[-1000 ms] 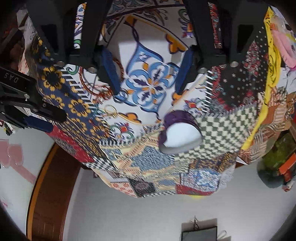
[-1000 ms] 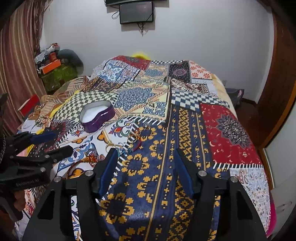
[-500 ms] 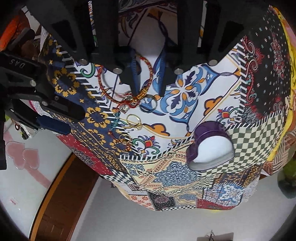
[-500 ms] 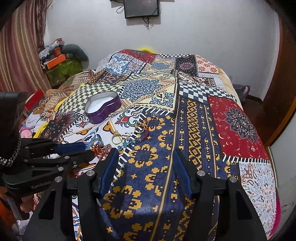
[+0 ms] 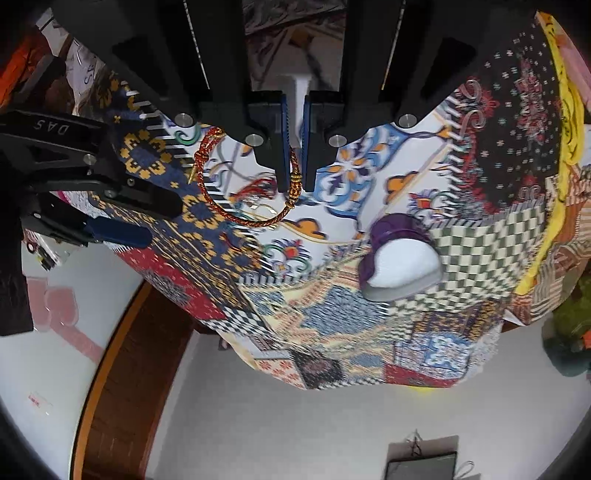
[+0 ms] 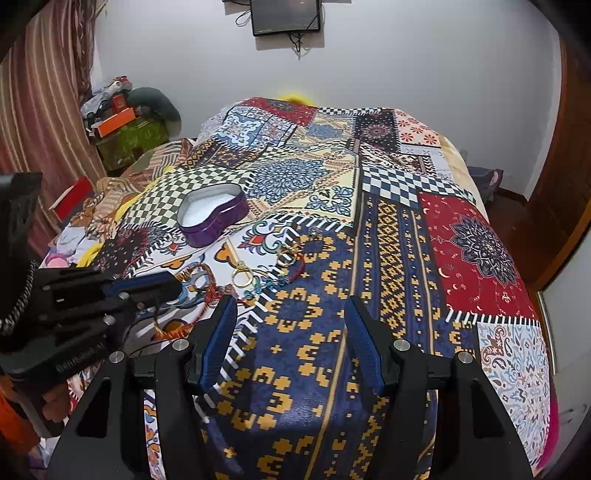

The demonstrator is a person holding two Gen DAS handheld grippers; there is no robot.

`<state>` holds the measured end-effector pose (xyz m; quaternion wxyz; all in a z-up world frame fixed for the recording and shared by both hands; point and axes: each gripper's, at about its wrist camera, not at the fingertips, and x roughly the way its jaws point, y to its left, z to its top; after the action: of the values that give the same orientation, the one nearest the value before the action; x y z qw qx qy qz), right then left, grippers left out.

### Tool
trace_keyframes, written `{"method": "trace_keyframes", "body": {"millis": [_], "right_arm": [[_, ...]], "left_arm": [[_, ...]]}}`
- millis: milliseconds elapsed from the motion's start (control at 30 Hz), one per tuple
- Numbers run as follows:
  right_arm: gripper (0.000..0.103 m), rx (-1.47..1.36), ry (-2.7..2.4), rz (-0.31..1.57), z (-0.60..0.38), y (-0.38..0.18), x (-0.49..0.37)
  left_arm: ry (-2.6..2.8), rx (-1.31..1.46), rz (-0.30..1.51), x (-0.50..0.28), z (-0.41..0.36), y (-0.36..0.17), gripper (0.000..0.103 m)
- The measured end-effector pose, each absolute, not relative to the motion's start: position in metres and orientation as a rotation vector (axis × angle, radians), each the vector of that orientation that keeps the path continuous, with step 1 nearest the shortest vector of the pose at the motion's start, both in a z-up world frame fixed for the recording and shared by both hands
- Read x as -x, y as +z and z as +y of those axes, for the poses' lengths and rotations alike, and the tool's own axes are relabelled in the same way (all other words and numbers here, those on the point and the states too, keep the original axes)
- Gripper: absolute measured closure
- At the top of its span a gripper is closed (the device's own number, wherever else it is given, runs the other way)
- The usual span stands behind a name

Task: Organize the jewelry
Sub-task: 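Close the left tool on the red-and-gold beaded bracelet, then grasp a silver ring with the right tool while the left tool holds the bracelet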

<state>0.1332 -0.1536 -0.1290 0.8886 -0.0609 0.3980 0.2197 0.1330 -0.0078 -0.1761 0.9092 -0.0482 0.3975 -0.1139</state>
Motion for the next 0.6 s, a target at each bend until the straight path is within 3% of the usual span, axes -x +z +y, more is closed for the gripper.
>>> {"method": "trace_keyframes", "body": {"millis": [600], "right_arm": [[0.047, 0.356, 0.698, 0.904, -0.07, -0.145, -0.156]], "left_arm": [[-0.074, 0.155, 0.785, -0.116, 0.055, -0.184, 0.099]]}}
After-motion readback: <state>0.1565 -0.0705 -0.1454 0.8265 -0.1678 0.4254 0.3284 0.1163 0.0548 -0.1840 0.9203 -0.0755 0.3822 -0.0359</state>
